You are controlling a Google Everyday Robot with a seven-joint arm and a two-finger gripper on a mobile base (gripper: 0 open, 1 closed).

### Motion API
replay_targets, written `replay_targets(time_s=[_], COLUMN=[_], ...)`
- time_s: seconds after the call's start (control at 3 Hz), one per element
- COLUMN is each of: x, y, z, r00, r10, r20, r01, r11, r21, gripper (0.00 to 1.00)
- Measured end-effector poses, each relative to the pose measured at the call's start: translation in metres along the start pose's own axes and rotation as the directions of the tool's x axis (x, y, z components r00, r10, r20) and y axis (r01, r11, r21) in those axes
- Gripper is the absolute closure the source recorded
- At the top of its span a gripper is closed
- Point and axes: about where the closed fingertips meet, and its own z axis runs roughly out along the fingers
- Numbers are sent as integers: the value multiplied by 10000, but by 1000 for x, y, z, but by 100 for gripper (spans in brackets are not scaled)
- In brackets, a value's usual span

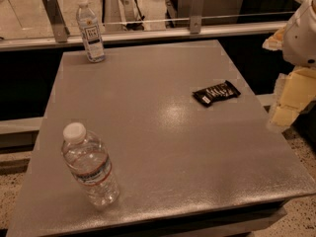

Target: Move rxbar chocolate near blue plastic bottle

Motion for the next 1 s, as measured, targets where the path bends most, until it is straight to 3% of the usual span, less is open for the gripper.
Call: replay_targets(time_s=[0.33, 0.67, 1.0], x=[0, -5, -4], y=[0, 5, 4], z=[0, 7, 7], r00=[10000, 9984, 9980], r10=[0, -47, -24], r20=[-1, -561, -633], r01=[0, 49, 30], r11=[10000, 10000, 10000], r21=[2, 30, 89], gripper=[0, 0, 0])
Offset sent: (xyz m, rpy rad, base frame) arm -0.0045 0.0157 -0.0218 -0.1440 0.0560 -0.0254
